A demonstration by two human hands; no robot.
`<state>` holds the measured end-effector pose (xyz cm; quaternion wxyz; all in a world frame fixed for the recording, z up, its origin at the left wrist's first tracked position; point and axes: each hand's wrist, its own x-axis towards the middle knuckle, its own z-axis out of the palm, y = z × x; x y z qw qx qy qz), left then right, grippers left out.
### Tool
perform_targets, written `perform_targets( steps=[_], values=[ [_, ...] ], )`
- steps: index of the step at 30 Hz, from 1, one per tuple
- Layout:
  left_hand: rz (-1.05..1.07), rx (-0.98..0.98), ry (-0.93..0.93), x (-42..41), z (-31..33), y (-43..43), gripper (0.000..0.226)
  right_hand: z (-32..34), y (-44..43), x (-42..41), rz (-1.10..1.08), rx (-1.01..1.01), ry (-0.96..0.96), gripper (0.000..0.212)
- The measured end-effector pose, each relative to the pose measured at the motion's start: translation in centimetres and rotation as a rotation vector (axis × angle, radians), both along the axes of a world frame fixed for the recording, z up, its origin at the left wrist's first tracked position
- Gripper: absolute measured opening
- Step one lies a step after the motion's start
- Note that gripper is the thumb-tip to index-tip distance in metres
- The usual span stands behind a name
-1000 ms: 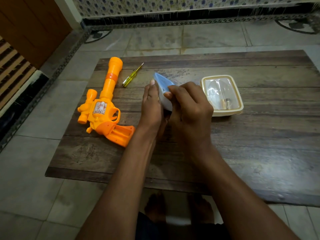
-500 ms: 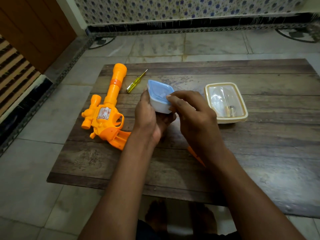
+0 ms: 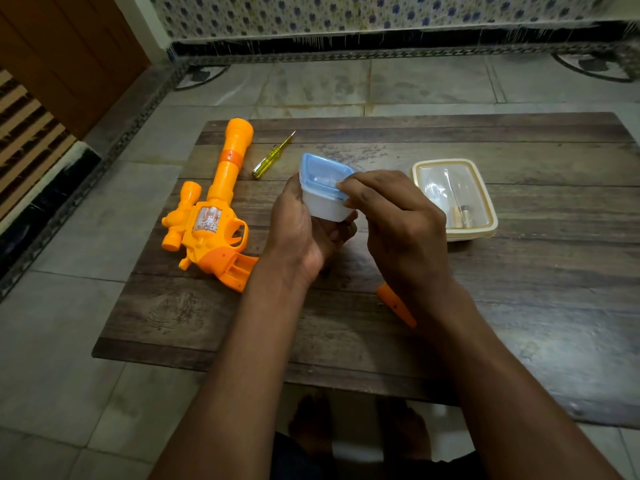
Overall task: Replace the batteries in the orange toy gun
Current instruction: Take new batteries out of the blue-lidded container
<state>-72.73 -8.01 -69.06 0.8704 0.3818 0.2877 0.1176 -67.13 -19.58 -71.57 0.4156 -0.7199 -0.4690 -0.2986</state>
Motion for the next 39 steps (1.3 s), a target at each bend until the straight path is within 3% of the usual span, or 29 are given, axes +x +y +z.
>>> perform_targets(
  steps=[11, 20, 26, 39],
  values=[
    [-0.097, 0.13, 0.066, -0.4, -0.8, 0.3, 0.044, 0.8, -0.3, 0.2, -0.232, 0.087, 0.07, 0.019],
    [-0.1, 0.082, 0.098, -0.9, -1.2, 0.9, 0.044, 1.0, -0.4, 1.1, -0.388, 0.134, 0.107, 0.015],
    [-0.049, 0.071, 0.048, -1.0, -1.8, 1.5, 0.044, 1.0, 0.0, 0.5, -0.444, 0.205, 0.306, 0.013],
    [0.103, 0.06, 0.022, -0.5, -2.5, 1.9, 0.045, -0.5, 3.5, -0.1, -0.41, 0.109, 0.694, 0.04]
  ],
)
